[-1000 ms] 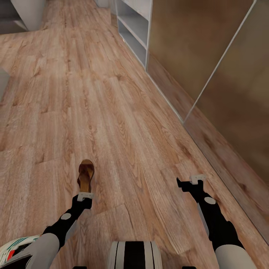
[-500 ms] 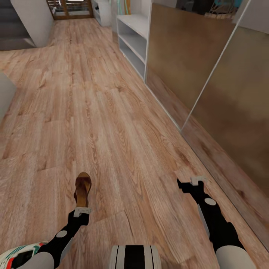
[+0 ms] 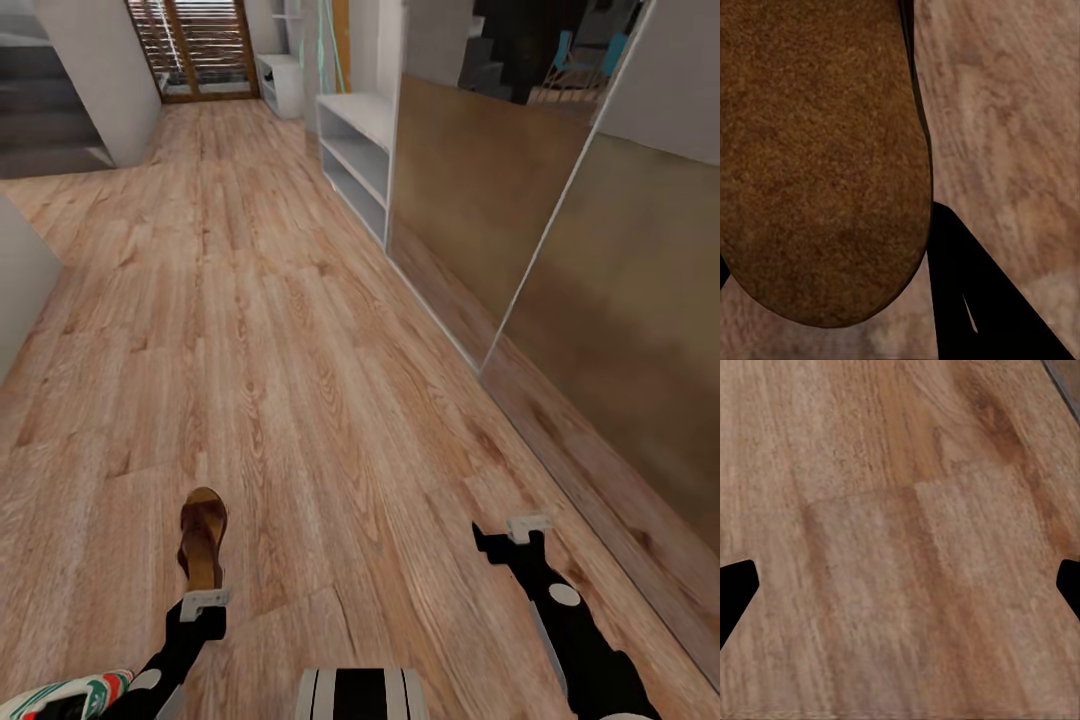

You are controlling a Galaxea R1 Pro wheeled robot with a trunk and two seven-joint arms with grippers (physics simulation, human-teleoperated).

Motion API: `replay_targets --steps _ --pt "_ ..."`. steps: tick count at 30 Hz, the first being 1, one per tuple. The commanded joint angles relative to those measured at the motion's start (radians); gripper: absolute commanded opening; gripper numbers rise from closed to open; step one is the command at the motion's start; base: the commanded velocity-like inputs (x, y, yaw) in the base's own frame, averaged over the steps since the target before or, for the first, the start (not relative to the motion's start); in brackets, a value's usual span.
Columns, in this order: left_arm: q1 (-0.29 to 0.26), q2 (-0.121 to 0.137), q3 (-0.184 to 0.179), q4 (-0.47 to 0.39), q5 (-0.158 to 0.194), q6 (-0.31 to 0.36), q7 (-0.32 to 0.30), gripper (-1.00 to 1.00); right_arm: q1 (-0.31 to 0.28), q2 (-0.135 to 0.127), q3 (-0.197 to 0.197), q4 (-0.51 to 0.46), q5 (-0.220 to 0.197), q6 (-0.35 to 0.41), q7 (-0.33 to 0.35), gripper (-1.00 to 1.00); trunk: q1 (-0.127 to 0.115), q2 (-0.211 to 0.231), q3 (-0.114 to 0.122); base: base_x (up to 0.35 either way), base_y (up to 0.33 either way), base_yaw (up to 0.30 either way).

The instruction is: Pick up the two gym shoes and the two sandals from the corridor floor and place them onto the hallstand (shoe rack) in the corridor, making sure they are on the rack and not on the floor. Arrange them so the two gym shoes are next to each other and the two sandals are next to each other.

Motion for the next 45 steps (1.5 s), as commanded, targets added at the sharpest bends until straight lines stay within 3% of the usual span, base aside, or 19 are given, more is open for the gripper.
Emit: replay_targets --steps 1,8,11,12,14,15,17,19,39,45 --pt "0.003 0.0 0.008 0.001 -0.009 -0.005 -0.006 -1.0 0.006 0.001 -0.004 0.017 0.01 -0.025 0.007 1.0 -0.001 0.0 0.005 0.0 0.0 0.0" --pt "0.034 0.003 0.01 0.002 0.002 -0.021 -0.006 -1.0 0.028 0.001 -0.004 0.206 0.008 -0.168 0.005 1.0 -0.004 0.002 0.043 0.0 0.0 0.0" --pt "0.056 0.003 0.01 0.006 0.003 -0.053 -0.003 -1.0 0.031 -0.005 -0.005 0.34 0.008 -0.255 -0.01 1.0 -0.005 0.002 0.06 0.0 0.0 0.0" --pt "0.064 0.0 0.011 0.014 0.003 -0.073 -0.002 -1.0 0.032 -0.008 -0.005 0.438 0.008 -0.332 -0.024 1.0 -0.006 0.003 0.065 0.0 0.0 0.0" --pt "0.07 -0.001 0.011 0.023 0.004 -0.079 -0.002 -1.0 0.032 -0.01 -0.005 0.493 0.009 -0.379 -0.032 1.0 -0.006 0.003 0.076 0.0 0.0 0.0" --pt "0.097 -0.004 0.012 0.031 0.006 -0.088 -0.001 -1.0 0.033 -0.026 -0.005 0.566 0.008 -0.43 -0.045 1.0 -0.007 0.003 0.081 0.0 0.0 0.0" --pt "0.116 -0.003 0.013 0.034 0.009 -0.109 0.0 -1.0 0.033 -0.035 -0.005 0.615 0.008 -0.454 -0.051 1.0 -0.008 0.004 0.092 0.0 0.0 0.0" --pt "0.162 -0.003 0.012 0.041 0.042 -0.196 -0.001 -1.0 0.033 -0.046 -0.005 0.692 0.008 -0.51 -0.056 1.0 -0.009 0.004 0.103 0.0 0.0 0.0" --pt "0.186 -0.005 0.012 0.043 0.051 -0.216 -0.001 -1.0 0.034 -0.047 -0.004 0.742 0.008 -0.519 -0.056 1.0 -0.018 0.009 0.212 0.0 0.0 0.0" --pt "0.186 -0.006 0.012 0.043 0.051 -0.216 -0.001 -1.0 0.034 -0.046 -0.004 0.743 0.008 -0.519 -0.056 1.0 -0.041 0.051 0.237 0.0 0.0 0.0"
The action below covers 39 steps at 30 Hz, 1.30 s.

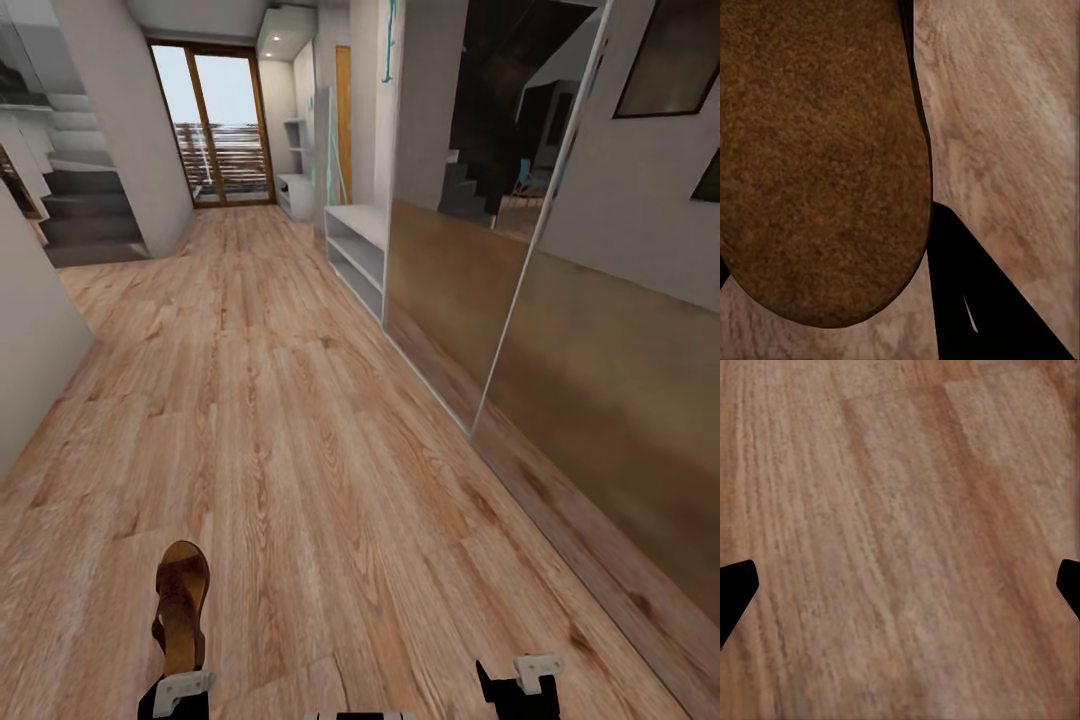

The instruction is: Pick up the two gym shoes and the two sandals from the corridor floor and place them onto the hallstand (shoe rack) in the corridor, making sure they are on the rack and not on the floor. Arrange them so the two gym shoes are next to each other and the two sandals are next to each other.

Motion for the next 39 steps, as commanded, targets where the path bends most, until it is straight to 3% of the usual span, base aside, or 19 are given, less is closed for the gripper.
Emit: replay_targets --steps 1,15,24,39 --pt "-0.001 0.0 0.009 0.001 -0.013 -0.003 -0.004 -1.0 0.0 0.001 -0.009 0.0 0.005 -0.003 0.007 1.0 -0.004 0.007 0.003 0.0 0.0 0.0" --pt "-0.001 0.0 0.009 0.001 -0.013 -0.003 -0.004 -1.0 0.0 0.006 -0.009 0.0 0.004 -0.003 0.007 1.0 -0.058 0.105 0.048 0.0 0.0 0.008" --pt "-0.001 0.0 0.009 0.001 -0.013 -0.003 -0.004 -1.0 0.0 0.009 -0.009 0.0 0.003 -0.003 0.006 1.0 -0.092 0.168 0.076 0.0 0.0 0.225" --pt "-0.001 -0.001 0.009 0.0 -0.012 -0.004 -0.004 -1.0 0.0 0.009 -0.009 0.0 0.003 -0.003 0.005 1.0 -0.092 0.168 0.076 0.0 0.0 0.276"
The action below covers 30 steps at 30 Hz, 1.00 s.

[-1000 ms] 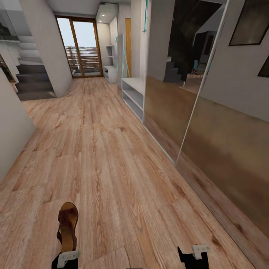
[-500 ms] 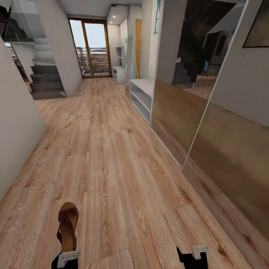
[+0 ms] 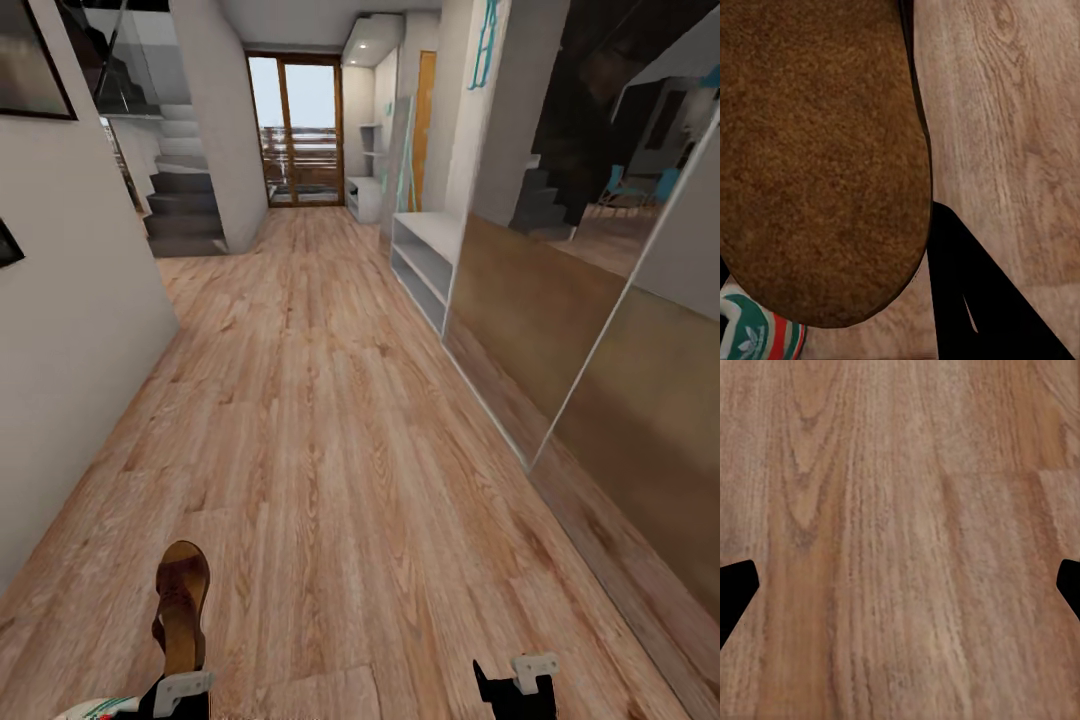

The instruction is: Pick up the two gym shoes and the two sandals from the corridor floor and place them onto the hallstand (shoe rack) in the corridor, making sure they are on the rack and not on the floor. Arrange them so the two gym shoes are next to each other and the two sandals are next to each other.

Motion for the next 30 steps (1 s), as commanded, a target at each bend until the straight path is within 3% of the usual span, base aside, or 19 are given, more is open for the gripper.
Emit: replay_targets --steps 1,7,23,30 --pt "-0.001 0.0 0.009 0.001 -0.013 -0.003 -0.003 -1.0 0.0 0.0 -0.009 0.0 0.005 -0.003 0.007 1.0 0.0 0.0 -0.001 0.0 0.0 0.279" --pt "-0.001 -0.004 0.008 0.0 -0.014 -0.003 -0.003 -1.0 0.0 0.0 -0.009 0.001 0.005 -0.003 0.007 1.0 0.0 0.0 -0.001 0.0 -0.114 0.279" --pt "-0.001 -0.003 0.01 0.0 -0.014 -0.003 -0.003 -1.0 0.0 0.0 -0.009 0.002 0.005 -0.003 0.007 1.0 0.0 0.0 -0.001 0.0 -0.255 0.279" --pt "-0.001 -0.003 0.01 0.0 -0.014 -0.003 -0.003 -1.0 0.0 0.0 -0.009 0.002 0.005 -0.003 0.007 1.0 0.0 0.0 -0.001 0.0 -0.067 0.279"
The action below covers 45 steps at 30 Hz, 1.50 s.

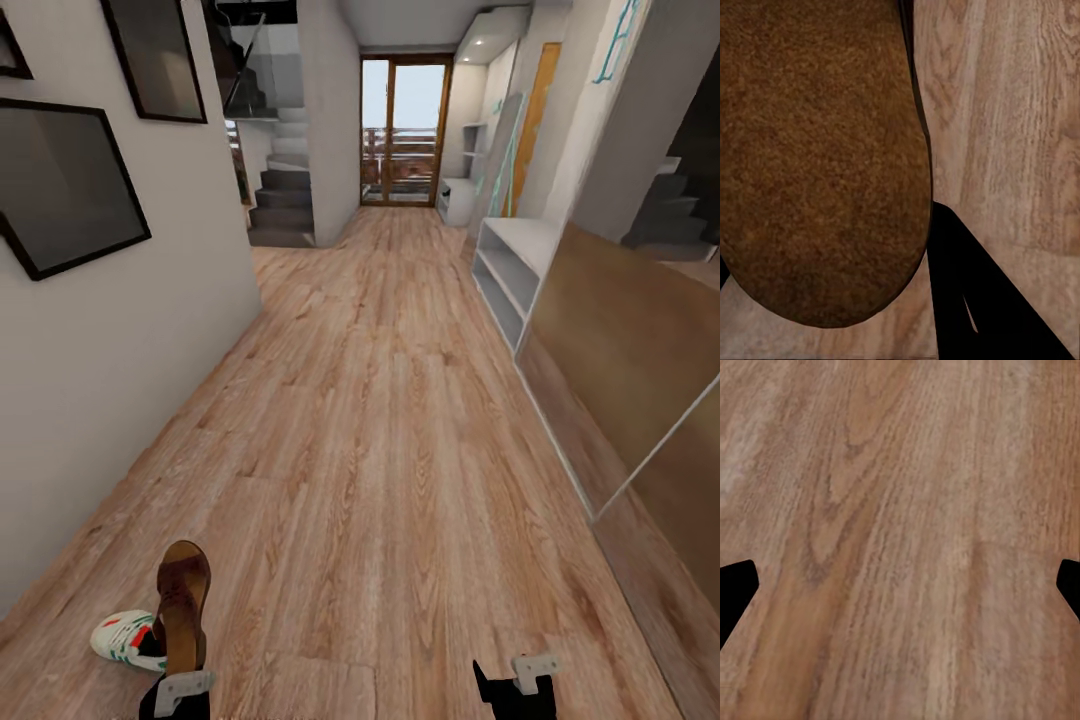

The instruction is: Pick up the two gym shoes and the two sandals from the corridor floor and place them onto the hallstand (shoe rack) in the corridor, making sure they are on the rack and not on the floor. Arrange them so the two gym shoes are next to each other and the two sandals are next to each other.

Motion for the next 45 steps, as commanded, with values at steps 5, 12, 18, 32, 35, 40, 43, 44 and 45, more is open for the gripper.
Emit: replay_targets --steps 5,12,18,32,35,40,43,44,45 --pt "0.0 0.001 0.01 0.001 -0.012 -0.005 -0.002 -1.0 0.0 0.0 -0.009 0.0 0.005 -0.003 0.007 1.0 0.0 0.0 -0.001 0.0 -0.005 0.279" --pt "0.003 0.005 0.014 0.001 -0.002 -0.026 0.036 -1.0 0.0 0.0 -0.009 0.0 0.005 -0.003 0.007 1.0 0.0 0.0 -0.001 0.0 -0.001 0.279" --pt "0.004 0.002 0.015 0.002 -0.001 -0.034 0.082 -1.0 0.0 0.0 -0.009 0.0 0.005 -0.003 0.007 1.0 0.0 0.0 -0.001 0.0 0.0 0.279" --pt "0.004 0.002 0.015 0.002 0.0 -0.035 0.09 -1.0 0.0 0.0 -0.009 0.0 0.005 -0.003 0.007 1.0 0.0 0.0 -0.001 0.0 0.0 0.279" --pt "0.004 0.002 0.015 0.002 0.0 -0.035 0.09 -1.0 0.0 0.0 -0.009 0.0 0.005 -0.003 0.007 1.0 0.0 0.0 -0.001 0.0 0.0 0.279" --pt "0.004 0.002 0.015 0.002 0.001 -0.035 0.09 -1.0 0.0 0.0 -0.009 0.0 0.005 -0.003 0.007 1.0 0.0 0.0 -0.001 0.0 0.0 0.279" --pt "0.004 0.003 0.015 0.002 0.001 -0.035 0.09 -1.0 0.0 0.0 -0.009 0.0 0.005 -0.003 0.007 1.0 0.0 0.0 -0.001 0.0 0.0 0.279" --pt "0.004 0.003 0.015 0.002 0.001 -0.035 0.09 -1.0 0.0 0.0 -0.009 0.0 0.005 -0.003 0.007 1.0 0.0 0.0 -0.001 0.0 0.0 0.279" --pt "0.004 0.003 0.015 0.002 0.001 -0.035 0.09 -1.0 0.0 0.0 -0.009 0.0 0.005 -0.003 0.007 1.0 0.0 0.0 -0.001 0.0 0.0 0.279"
